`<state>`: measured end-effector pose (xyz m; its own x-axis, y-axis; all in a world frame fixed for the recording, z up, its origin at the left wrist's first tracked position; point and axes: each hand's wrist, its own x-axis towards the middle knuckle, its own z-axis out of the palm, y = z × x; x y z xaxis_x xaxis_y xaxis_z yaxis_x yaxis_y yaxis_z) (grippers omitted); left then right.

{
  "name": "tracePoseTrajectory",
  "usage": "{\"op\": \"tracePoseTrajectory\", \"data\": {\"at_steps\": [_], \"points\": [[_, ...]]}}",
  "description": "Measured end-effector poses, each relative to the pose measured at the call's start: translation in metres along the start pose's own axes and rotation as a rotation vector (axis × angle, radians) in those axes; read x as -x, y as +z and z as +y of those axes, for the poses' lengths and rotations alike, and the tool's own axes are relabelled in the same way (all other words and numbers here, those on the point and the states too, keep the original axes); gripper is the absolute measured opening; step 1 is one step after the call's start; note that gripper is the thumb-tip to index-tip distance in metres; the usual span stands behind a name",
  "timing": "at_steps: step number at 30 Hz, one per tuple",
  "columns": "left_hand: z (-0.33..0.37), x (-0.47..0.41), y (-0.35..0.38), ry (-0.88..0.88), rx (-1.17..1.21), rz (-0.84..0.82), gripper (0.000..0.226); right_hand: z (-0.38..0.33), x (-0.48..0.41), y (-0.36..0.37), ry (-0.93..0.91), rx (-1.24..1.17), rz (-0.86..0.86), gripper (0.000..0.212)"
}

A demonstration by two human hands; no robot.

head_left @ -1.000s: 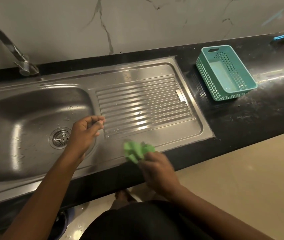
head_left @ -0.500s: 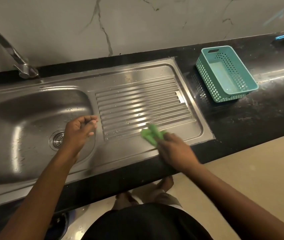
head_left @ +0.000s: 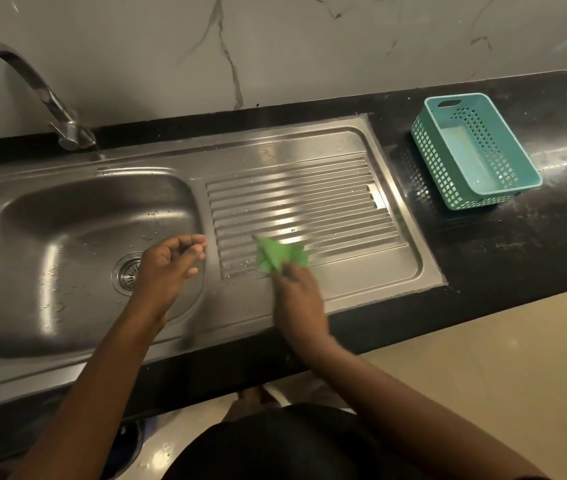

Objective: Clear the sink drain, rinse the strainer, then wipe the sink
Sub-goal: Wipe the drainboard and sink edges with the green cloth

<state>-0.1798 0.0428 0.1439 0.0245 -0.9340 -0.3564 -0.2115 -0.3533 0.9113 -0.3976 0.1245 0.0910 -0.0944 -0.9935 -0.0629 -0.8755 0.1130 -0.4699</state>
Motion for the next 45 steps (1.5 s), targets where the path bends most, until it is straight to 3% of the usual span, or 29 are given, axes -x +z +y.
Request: {"op": "tracePoseTrajectory", "data": {"at_steps": [5,10,13,19,22,24,27,32,37,39,45], "points": [[0.003,-0.002,-0.003,0.009,0.007,0.027,0.019,-0.079,-0.003,0.041,-0.305,0.014,-0.180,0.031],[0.005,-0.006,-0.006,0.021,0.005,0.045,0.020,-0.037,-0.023,0.010,-0.503,0.111,-0.219,0.039],[0.002,-0.006,-0.007,0.017,0.006,0.034,0.019,0.020,-0.028,-0.028,-0.299,0.096,-0.161,0.036],[-0.002,-0.001,-0.008,0.011,0.007,0.001,0.017,0.136,-0.038,-0.114,0.104,0.327,-0.019,0.039],[-0.002,-0.001,-0.011,0.017,0.007,-0.003,0.018,0.131,-0.044,-0.107,0.273,0.220,0.096,0.025],[-0.003,-0.001,-0.014,0.018,0.017,0.000,0.017,0.100,-0.043,-0.084,0.389,0.077,0.152,0.030],[-0.001,-0.001,-0.015,0.013,0.021,0.004,0.017,0.035,-0.036,-0.037,0.289,-0.011,0.115,0.032],[0.005,-0.002,-0.007,0.027,0.039,-0.001,0.018,-0.069,-0.025,0.030,-0.187,0.014,-0.142,0.022],[0.010,-0.007,-0.009,0.060,0.043,0.003,0.020,-0.064,-0.036,0.030,-0.452,0.097,-0.211,0.024],[0.010,-0.009,-0.011,0.058,0.045,0.009,0.019,-0.032,-0.037,0.013,-0.451,0.107,-0.159,0.025],[0.003,-0.005,-0.014,0.045,0.033,0.009,0.017,0.089,-0.044,-0.062,-0.041,0.196,0.015,0.013]]}}
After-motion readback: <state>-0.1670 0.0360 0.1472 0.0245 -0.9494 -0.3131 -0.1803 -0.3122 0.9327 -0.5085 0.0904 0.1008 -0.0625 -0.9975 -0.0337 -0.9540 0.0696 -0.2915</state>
